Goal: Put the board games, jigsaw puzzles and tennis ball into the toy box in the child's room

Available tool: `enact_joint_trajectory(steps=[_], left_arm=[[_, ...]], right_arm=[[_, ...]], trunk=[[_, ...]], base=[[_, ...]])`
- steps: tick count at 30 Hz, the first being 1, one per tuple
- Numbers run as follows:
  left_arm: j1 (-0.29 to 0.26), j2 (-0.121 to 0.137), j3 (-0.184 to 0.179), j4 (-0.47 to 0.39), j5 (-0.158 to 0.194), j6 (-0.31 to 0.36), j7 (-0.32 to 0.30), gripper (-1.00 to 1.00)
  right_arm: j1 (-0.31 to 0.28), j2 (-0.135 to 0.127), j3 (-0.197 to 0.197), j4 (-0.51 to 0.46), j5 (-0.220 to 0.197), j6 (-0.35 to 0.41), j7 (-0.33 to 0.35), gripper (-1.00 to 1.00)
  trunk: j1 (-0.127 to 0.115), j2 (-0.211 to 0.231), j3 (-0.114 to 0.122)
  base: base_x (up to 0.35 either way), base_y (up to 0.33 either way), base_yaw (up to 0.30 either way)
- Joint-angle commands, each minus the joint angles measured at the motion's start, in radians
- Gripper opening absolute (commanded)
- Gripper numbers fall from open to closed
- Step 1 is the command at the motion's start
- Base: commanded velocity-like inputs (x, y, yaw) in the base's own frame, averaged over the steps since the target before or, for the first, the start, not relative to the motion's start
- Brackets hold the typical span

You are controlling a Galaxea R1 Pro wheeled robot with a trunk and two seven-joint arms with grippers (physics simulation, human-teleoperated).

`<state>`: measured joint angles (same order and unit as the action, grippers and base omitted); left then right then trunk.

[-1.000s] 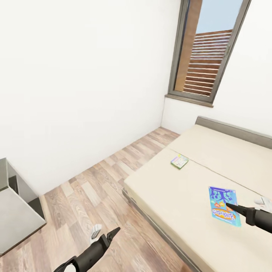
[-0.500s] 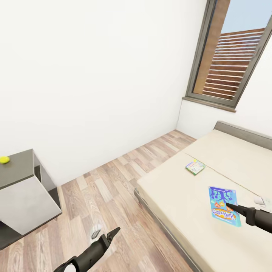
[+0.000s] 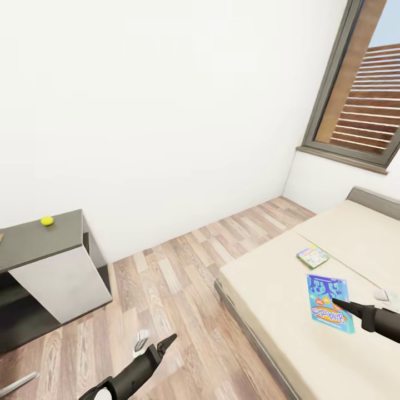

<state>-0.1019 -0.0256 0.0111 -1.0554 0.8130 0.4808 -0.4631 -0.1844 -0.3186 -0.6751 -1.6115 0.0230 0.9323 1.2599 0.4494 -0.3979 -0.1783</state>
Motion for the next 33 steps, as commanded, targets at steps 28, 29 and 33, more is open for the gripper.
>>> enact_joint_trajectory(steps=[28,29,33], left_arm=[[-0.001,-0.001,0.001,-0.001,0.008,0.007,-0.003,1.0],[-0.001,-0.001,0.001,-0.001,0.008,0.007,-0.003,1.0],[-0.001,-0.001,0.001,-0.001,0.008,0.007,-0.004,1.0]], right_arm=[[0.0,0.001,0.0,0.0,0.002,0.008,-0.001,-1.0],[-0.001,0.001,0.0,0.001,0.002,0.008,-0.002,-1.0],[-0.002,0.005,-0.003,0.006,0.003,0.001,-0.007,-1.0]], trunk=[[0.001,-0.002,-0.002],[0.001,-0.002,-0.002],[0.001,-0.002,-0.003]], base=[[0.0,0.0,0.289],[0.0,0.0,0.224],[0.0,0.0,0.132]])
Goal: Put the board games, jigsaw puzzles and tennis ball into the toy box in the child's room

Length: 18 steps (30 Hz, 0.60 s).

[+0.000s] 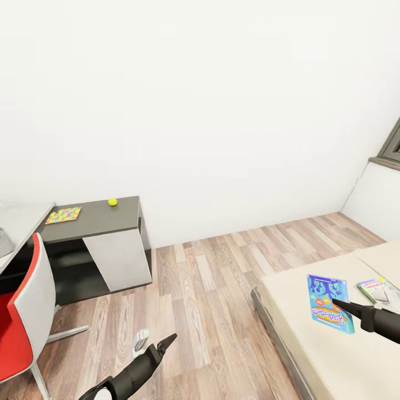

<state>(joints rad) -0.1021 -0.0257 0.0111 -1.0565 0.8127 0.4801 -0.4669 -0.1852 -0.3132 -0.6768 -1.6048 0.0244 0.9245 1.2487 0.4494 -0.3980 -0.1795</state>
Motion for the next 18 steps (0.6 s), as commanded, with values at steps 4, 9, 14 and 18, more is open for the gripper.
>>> enact_joint_trajectory(steps=[4,9,14,18], left_arm=[[-0.001,0.0,0.001,0.0,0.008,0.008,0.0,1.0],[-0.001,0.0,0.001,0.0,0.008,0.008,-0.001,1.0],[-0.001,0.0,0.001,0.0,0.008,0.007,-0.001,1.0],[-0.001,0.001,0.001,0.0,0.009,0.008,-0.001,1.0]], right_arm=[[-0.001,0.003,0.0,0.008,0.003,0.001,0.002,-1.0],[-0.001,0.005,-0.002,0.013,0.003,-0.011,0.001,-1.0],[0.0,0.005,-0.005,0.011,0.0,-0.02,0.006,-1.0],[0.0,0.005,-0.007,0.008,-0.001,-0.021,0.009,-1.0]], trunk=[[0.001,-0.002,-0.002],[0.001,-0.002,-0.002],[0.001,-0.002,-0.002],[0.001,-0.002,-0.002]], base=[[0.0,0.0,0.054],[0.0,0.0,0.021],[0.0,0.0,0.009],[0.0,0.0,0.004]])
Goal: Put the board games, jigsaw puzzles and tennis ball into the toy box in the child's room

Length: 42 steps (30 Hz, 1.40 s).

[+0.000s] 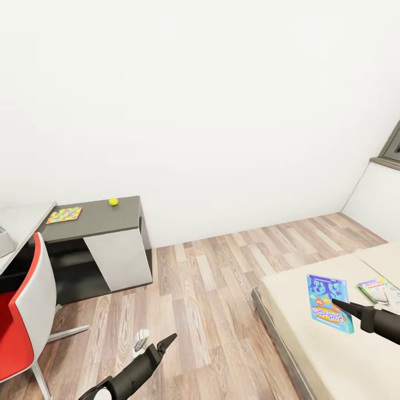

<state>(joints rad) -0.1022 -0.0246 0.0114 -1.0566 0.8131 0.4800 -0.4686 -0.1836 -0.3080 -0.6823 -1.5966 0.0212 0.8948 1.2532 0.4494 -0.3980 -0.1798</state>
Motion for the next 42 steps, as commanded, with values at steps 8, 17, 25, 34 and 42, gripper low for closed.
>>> enact_joint_trajectory(steps=[8,17,25,34,42], left_arm=[[0.0,0.001,0.002,0.0,0.009,0.008,-0.025,1.0],[0.003,0.0,0.002,0.0,0.01,0.008,-0.036,1.0],[0.013,0.001,0.004,0.0,0.009,0.008,-0.084,1.0],[0.016,0.0,0.004,0.001,0.007,0.009,-0.097,1.0],[0.016,0.001,0.005,0.002,0.008,0.009,-0.1,1.0]], right_arm=[[0.0,0.001,0.006,-0.001,0.004,0.01,-0.001,-1.0],[0.0,-0.001,0.005,-0.007,0.003,0.014,0.005,-1.0],[0.0,-0.002,0.003,-0.007,0.004,0.016,0.0,-1.0],[-0.001,-0.003,0.003,-0.006,0.005,0.016,-0.001,-1.0],[-0.001,-0.005,0.003,-0.006,0.005,0.016,-0.002,-1.0]], trunk=[[0.001,-0.002,0.007],[0.001,-0.002,0.014],[0.001,-0.002,0.02],[0.001,-0.002,0.025],[0.001,-0.002,0.029]], base=[[0.0,0.0,0.001],[0.0,0.0,0.042],[0.0,0.0,0.211],[0.0,0.0,0.262],[0.0,0.0,0.274]])
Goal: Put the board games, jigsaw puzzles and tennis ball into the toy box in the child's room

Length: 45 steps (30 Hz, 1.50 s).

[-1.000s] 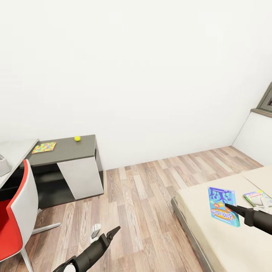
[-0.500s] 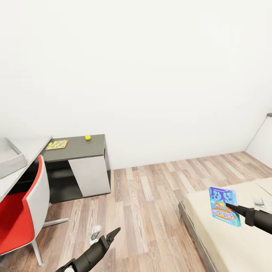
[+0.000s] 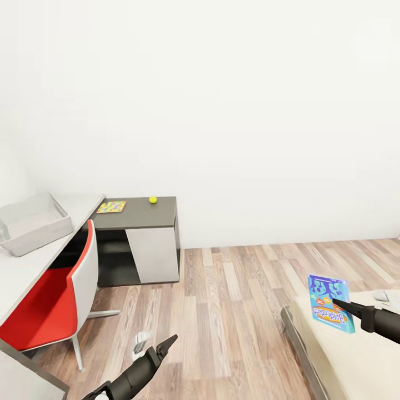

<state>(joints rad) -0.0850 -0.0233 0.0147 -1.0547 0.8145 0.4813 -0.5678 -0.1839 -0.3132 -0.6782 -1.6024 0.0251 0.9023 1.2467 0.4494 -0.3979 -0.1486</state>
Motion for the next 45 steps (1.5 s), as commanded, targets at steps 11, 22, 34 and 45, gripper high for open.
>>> enact_joint_trajectory(steps=[11,22,34,45], left_arm=[[-0.001,0.0,0.002,0.001,0.009,0.014,-0.002,1.0],[-0.001,-0.001,0.002,0.001,0.009,0.016,-0.002,1.0],[-0.001,-0.001,0.001,0.001,0.009,0.012,-0.001,1.0],[-0.001,-0.001,0.0,0.0,0.008,0.007,-0.002,1.0]], right_arm=[[-0.003,-0.002,-0.003,-0.001,0.002,0.009,0.003,-1.0],[-0.003,-0.003,-0.007,-0.001,0.001,0.009,0.003,-1.0],[-0.003,-0.003,-0.008,-0.001,0.001,0.009,0.003,-1.0],[-0.003,-0.003,-0.008,0.0,0.002,0.009,0.003,-1.0]], trunk=[[0.001,-0.002,0.005],[0.001,-0.002,0.012],[0.001,-0.002,0.019],[0.001,-0.002,0.023]], base=[[0.0,0.0,0.267],[0.0,0.0,0.262],[0.0,0.0,0.266],[0.027,0.0,0.235]])
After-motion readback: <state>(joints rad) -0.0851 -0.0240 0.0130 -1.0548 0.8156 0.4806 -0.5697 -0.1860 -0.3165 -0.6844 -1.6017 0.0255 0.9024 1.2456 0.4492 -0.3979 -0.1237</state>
